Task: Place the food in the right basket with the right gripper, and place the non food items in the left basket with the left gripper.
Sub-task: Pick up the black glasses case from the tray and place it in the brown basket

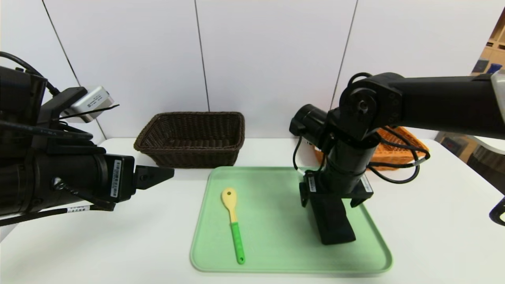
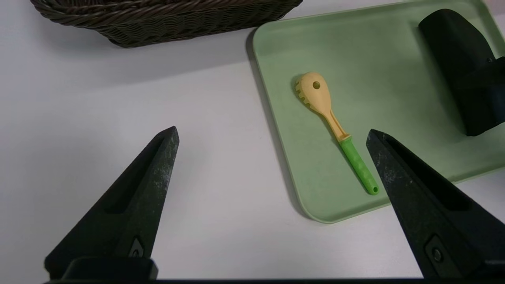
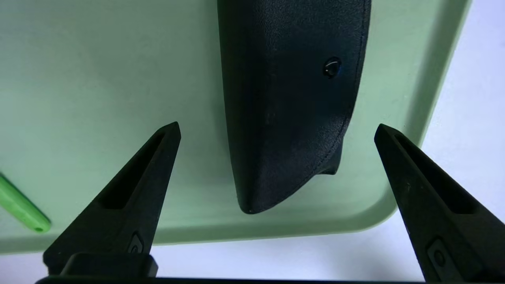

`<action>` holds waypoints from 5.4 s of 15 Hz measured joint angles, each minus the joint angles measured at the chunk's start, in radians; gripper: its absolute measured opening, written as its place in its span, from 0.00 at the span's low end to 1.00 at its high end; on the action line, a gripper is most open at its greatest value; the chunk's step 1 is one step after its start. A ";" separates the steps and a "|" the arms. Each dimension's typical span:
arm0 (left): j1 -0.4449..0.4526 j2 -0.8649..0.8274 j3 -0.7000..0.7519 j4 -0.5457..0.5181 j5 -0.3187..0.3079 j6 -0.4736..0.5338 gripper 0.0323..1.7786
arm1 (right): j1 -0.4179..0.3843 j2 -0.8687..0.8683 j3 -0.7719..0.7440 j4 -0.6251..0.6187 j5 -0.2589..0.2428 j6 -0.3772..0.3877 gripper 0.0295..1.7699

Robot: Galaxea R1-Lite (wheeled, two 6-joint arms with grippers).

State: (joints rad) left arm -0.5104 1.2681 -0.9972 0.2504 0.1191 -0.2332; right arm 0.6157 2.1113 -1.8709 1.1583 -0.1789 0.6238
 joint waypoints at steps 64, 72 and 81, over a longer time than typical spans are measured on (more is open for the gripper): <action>0.006 -0.051 0.041 0.028 0.001 -0.001 0.95 | 0.095 -0.123 -0.085 -0.569 0.021 -0.191 0.24; 0.006 -0.073 0.095 0.029 0.025 -0.005 0.95 | 0.097 0.004 -0.087 -1.143 -0.059 -0.370 0.24; 0.008 -0.093 0.114 0.027 0.068 -0.010 0.95 | 0.124 0.160 -0.088 -1.487 -0.029 -0.463 0.24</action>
State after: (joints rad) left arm -0.5021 1.1747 -0.8836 0.2779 0.1870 -0.2428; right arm 0.7394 2.2715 -1.9589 -0.3289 -0.2077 0.1606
